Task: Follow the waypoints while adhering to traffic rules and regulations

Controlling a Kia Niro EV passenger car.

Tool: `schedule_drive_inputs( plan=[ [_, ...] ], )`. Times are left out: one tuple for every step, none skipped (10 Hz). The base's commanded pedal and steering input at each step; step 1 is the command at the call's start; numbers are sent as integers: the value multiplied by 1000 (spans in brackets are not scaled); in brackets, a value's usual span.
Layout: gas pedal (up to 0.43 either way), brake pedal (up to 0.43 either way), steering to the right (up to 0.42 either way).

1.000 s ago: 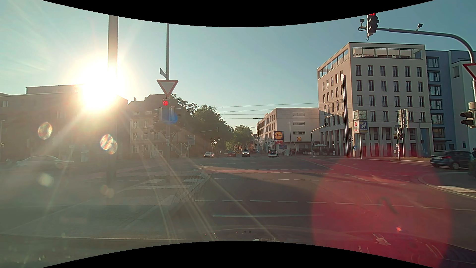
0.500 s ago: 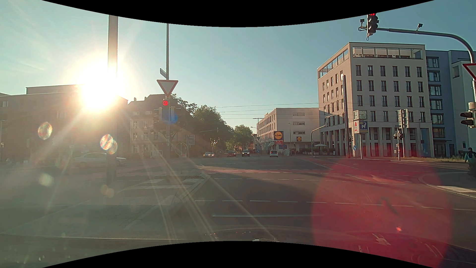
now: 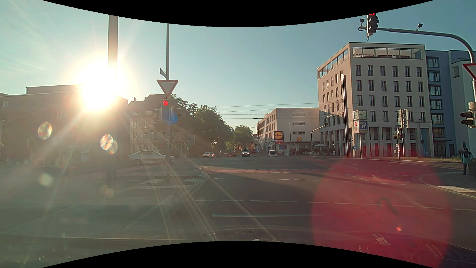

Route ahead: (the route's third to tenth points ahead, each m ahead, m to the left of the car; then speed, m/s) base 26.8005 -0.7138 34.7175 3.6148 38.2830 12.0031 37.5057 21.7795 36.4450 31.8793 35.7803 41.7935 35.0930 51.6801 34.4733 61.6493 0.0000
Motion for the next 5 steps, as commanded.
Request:
schedule_drive_inputs(
  plan=[
    [0,226,-1],
    [0,226,-1],
    [0,226,-1],
    [0,226,-1],
    [0,226,-1]
  ],
)
